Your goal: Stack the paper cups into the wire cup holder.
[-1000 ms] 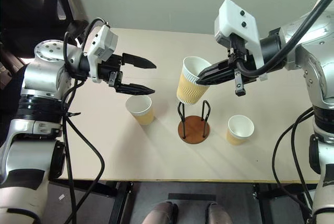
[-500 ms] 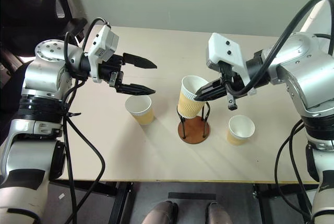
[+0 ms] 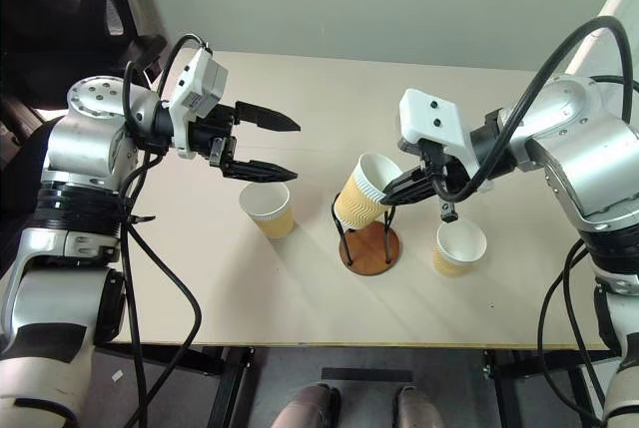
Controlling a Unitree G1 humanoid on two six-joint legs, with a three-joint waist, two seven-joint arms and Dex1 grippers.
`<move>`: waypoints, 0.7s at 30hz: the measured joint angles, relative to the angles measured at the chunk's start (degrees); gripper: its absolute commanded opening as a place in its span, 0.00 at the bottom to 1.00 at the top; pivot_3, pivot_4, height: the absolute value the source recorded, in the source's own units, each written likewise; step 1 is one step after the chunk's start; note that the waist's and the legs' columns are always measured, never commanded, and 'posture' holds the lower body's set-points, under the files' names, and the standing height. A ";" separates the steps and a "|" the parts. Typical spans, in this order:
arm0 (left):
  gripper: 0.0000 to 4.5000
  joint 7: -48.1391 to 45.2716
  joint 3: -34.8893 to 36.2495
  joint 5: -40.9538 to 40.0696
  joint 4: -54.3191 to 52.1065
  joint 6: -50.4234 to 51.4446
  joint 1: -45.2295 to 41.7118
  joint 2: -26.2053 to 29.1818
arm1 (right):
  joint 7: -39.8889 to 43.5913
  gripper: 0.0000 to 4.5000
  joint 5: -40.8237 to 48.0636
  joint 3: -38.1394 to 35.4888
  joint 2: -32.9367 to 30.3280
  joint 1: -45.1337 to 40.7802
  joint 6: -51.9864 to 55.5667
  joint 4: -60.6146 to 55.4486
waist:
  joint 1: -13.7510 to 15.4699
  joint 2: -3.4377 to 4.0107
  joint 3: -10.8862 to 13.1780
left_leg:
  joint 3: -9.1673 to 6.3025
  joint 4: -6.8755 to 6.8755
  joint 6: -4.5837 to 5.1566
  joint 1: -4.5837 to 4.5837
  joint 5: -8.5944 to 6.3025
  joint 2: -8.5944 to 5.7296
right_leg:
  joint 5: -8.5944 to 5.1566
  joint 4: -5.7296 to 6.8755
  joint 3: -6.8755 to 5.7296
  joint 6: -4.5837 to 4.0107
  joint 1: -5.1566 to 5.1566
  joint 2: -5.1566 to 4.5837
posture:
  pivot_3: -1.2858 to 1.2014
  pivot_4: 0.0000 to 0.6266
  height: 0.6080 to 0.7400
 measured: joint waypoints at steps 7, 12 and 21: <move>1.00 -0.01 0.00 0.01 -0.02 0.00 0.02 -0.05 | 1.38 0.01 -0.19 0.00 -1.86 -1.39 -0.42 1.08 | -0.02 0.00 0.00 | 0.00 0.00 0.00 0.00 0.00 0.00 | 0.00 0.00 -0.01 0.00 0.00 0.00 | 0.52 0.24 1.00; 1.00 -0.04 -0.04 0.25 0.01 -0.08 0.01 -0.18 | 2.41 0.01 -0.46 0.17 -2.45 -1.82 -1.44 1.14 | -0.03 0.00 0.00 | 0.00 0.00 0.00 0.00 0.00 0.00 | 0.00 0.00 -0.01 0.00 0.00 0.00 | 0.52 0.24 1.00; 1.00 -0.04 -0.09 0.41 0.31 -0.35 -0.01 -0.32 | 4.74 0.01 -4.28 2.16 -4.11 -0.57 -6.44 1.06 | -0.03 0.00 0.00 | 0.00 0.03 0.01 -0.01 0.01 0.00 | 0.02 0.01 -0.02 0.01 0.00 0.00 | 0.52 0.24 1.00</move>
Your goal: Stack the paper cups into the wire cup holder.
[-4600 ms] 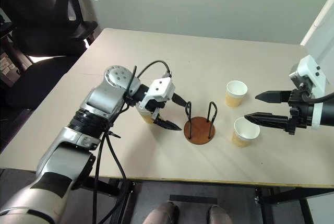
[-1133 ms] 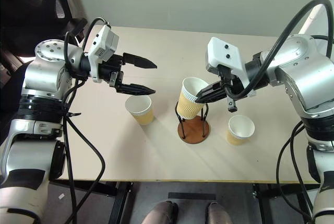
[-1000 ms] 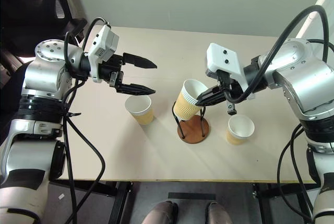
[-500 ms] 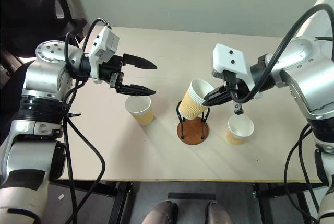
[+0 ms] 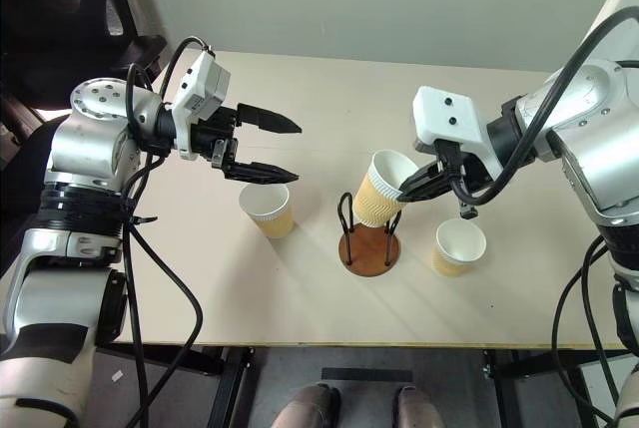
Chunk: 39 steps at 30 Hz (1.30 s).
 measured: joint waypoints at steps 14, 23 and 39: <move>1.00 0.05 -0.01 0.02 -0.29 0.03 0.03 0.30 | -0.89 0.67 0.21 0.43 4.83 -1.30 2.04 -0.01 | -0.11 0.00 0.00 | 0.00 0.07 0.05 -0.04 0.08 -0.01 | 0.08 0.00 -0.04 0.01 0.00 -0.01 | 0.52 0.24 1.00; 1.00 1.72 -0.71 2.56 -3.56 -0.84 2.34 1.70 | -7.02 0.82 8.39 -9.26 7.45 -2.90 13.12 -0.03 | -0.15 0.00 0.00 | -0.01 0.03 0.03 -0.04 0.11 -0.02 | 0.09 -0.02 -0.07 0.00 0.00 -0.02 | 0.52 0.24 1.00; 1.00 4.84 -4.47 11.91 -29.61 0.87 17.52 17.42 | -9.14 0.82 20.31 -19.35 -1.84 4.19 19.88 -1.78 | -0.35 0.01 -0.01 | -0.05 -0.06 -0.07 0.12 0.26 0.01 | 0.13 0.11 -0.12 -0.09 0.06 0.00 | 0.52 0.24 1.00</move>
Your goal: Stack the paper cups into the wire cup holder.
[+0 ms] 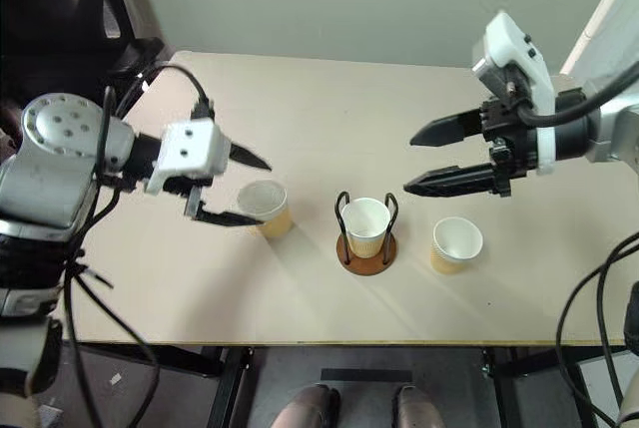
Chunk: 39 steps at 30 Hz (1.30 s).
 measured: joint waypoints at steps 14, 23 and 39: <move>1.00 4.73 -4.17 6.89 2.17 -1.52 0.74 -1.16 | -0.15 0.82 0.22 0.72 0.90 0.14 -2.26 2.16 | 0.22 0.02 -0.01 | -0.55 -0.26 0.29 -0.03 0.21 0.10 | 0.64 0.05 -0.89 -0.79 0.00 -0.04 | 0.52 0.24 1.00; 1.00 6.17 -6.89 10.69 10.96 -5.77 -2.47 -5.72 | -1.10 0.82 0.84 0.97 0.66 0.22 -1.95 1.64 | 0.40 0.02 -0.01 | -0.59 -0.24 0.26 -0.07 0.49 0.06 | 0.88 0.01 -0.89 -1.00 0.00 -0.04 | 0.52 0.24 1.00; 0.07 -0.13 -8.82 10.54 21.84 -11.09 -7.37 -11.82 | -2.83 0.83 4.07 0.86 -1.28 2.50 -0.15 -0.35 | 0.55 0.01 -0.01 | -0.60 -0.31 0.25 -0.15 0.53 0.05 | 1.07 -0.08 -0.89 -0.74 -0.06 -0.04 | 0.52 0.24 1.00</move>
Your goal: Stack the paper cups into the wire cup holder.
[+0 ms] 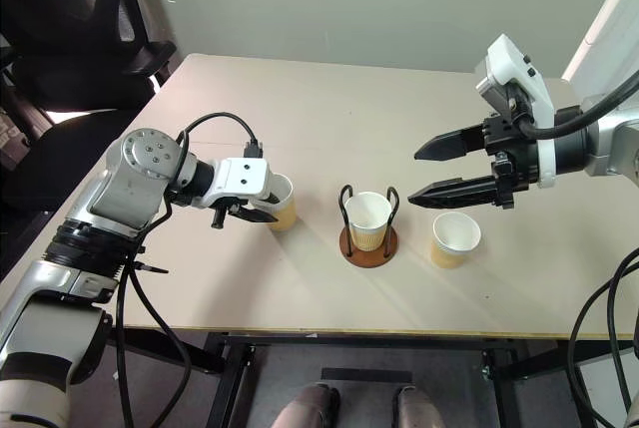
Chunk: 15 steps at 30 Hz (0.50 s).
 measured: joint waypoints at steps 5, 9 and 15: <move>0.01 -5.24 0.19 -5.94 -1.03 3.43 -1.94 -0.37 | 0.31 0.83 0.11 -0.01 -2.00 0.57 -0.36 -0.01 | 0.45 0.00 0.00 | 0.00 0.05 0.00 -0.06 0.00 0.00 | 0.02 -0.02 -0.01 0.03 0.00 0.00 | 0.52 0.24 1.00; 0.01 -5.50 0.25 -10.04 -2.25 5.83 -5.40 -0.20 | 0.94 0.83 -0.12 0.00 -3.39 1.31 -1.75 0.11 | 0.48 0.00 0.00 | 0.00 0.08 0.01 -0.06 0.00 -0.01 | 0.03 -0.01 0.01 0.05 0.00 -0.01 | 0.52 0.24 1.00; 0.01 -5.69 0.55 -19.26 -2.53 12.57 -15.22 -0.83 | 2.51 0.83 -1.63 0.26 -4.82 1.38 -4.49 0.78 | 0.50 0.00 0.00 | 0.01 0.09 0.04 -0.10 -0.01 -0.02 | 0.04 -0.05 0.01 0.07 0.00 -0.02 | 0.52 0.24 1.00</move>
